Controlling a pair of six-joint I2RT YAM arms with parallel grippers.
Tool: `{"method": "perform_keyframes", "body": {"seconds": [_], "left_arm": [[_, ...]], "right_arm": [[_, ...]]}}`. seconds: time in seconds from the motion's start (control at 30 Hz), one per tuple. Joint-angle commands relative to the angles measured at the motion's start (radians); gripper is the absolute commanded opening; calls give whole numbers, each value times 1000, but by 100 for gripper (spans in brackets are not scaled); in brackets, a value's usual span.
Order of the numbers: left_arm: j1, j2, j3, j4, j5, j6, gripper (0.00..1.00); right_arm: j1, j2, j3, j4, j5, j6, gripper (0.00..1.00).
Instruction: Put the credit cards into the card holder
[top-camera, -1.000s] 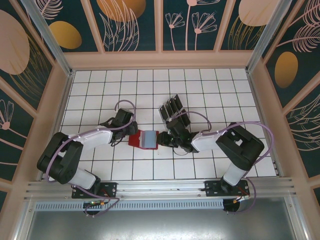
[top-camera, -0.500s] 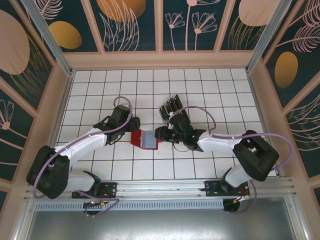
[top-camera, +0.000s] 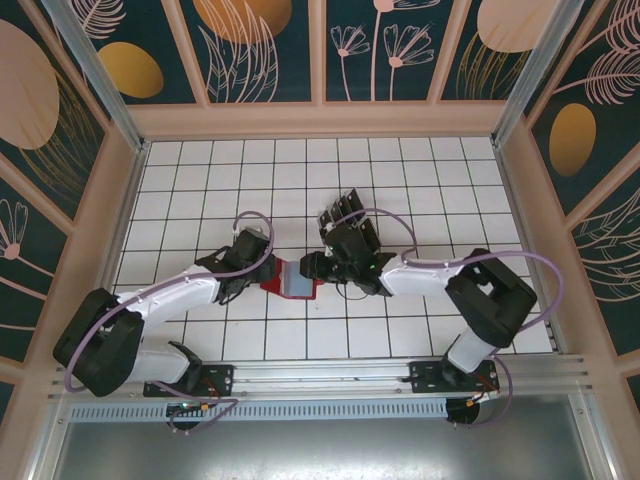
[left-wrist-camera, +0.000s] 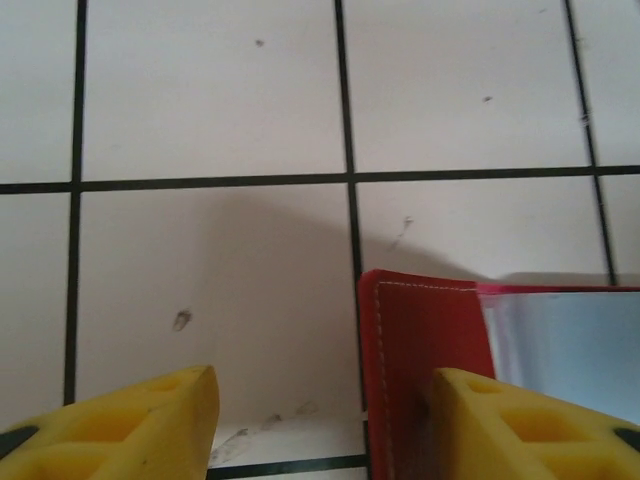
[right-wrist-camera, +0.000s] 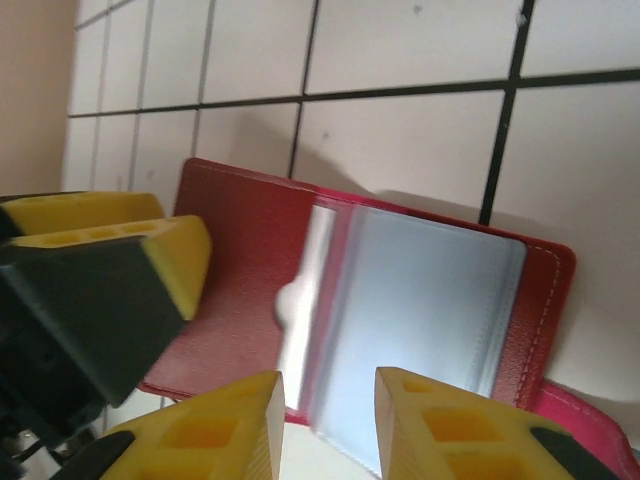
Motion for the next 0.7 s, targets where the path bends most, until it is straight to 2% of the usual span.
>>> {"method": "perform_keyframes", "body": {"seconds": [0.0,0.2,0.47,0.67], "left_arm": [[-6,23,-29,-10,-44,-17,56],[-6,64,-74,45,-29,-43,49],[-7,115,-81,90,-9,-51,47],[-7,111,-78,98,-10,-44,47]], "right_arm": [[4,49,17,32,8,-15,30],[-2,95,-20,72,11,1,30],[-5,94,-30,80,5,3,30],[-5,26,-20,35,24,-22,30]]}}
